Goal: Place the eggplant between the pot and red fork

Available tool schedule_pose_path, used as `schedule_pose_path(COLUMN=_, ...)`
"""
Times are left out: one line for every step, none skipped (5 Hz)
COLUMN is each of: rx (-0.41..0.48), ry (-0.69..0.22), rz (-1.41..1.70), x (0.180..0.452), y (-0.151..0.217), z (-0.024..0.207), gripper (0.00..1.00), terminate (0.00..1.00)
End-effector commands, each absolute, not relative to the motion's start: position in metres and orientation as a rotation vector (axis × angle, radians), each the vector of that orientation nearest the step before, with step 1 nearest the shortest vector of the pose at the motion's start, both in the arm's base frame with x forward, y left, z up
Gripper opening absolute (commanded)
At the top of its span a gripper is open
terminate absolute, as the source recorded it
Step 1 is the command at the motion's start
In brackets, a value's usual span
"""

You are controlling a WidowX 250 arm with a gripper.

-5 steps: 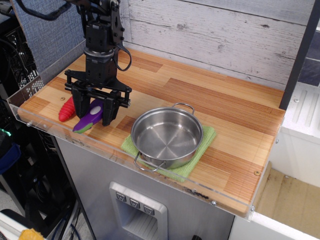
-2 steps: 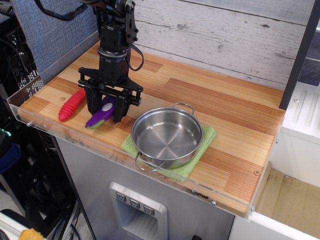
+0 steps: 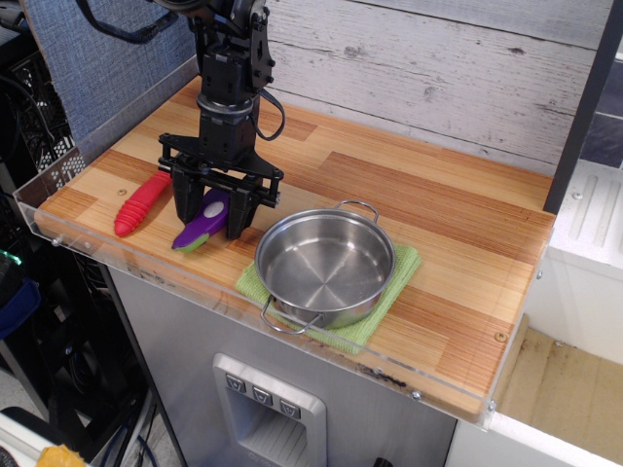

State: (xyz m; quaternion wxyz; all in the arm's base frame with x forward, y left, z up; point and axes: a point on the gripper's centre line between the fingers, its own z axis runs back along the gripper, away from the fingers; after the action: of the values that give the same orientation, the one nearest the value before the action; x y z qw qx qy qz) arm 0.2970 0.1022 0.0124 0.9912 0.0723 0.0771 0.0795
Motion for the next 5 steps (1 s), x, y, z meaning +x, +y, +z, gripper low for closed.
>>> schedule_pose_path(rx=0.123, ry=0.083, rz=0.162, x=0.299, y=0.106, z=0.036, gripper=1.0, terminate=0.0)
schedule_pose_path(rx=0.101, ry=0.024, rz=0.167, x=0.303, y=0.106, z=0.067, gripper=1.0, terminate=0.0)
schedule_pose_path(rx=0.104, ry=-0.058, rz=0.158, x=0.306, y=0.1, z=0.103, gripper=1.0, terminate=0.0)
schedule_pose_path(rx=0.095, ry=-0.095, rz=0.134, x=0.307, y=0.093, z=0.115, gripper=1.0, terminate=0.0)
schedule_pose_path(rx=0.087, ry=-0.094, rz=0.086, x=0.315, y=0.082, z=0.112, gripper=1.0, terminate=0.0)
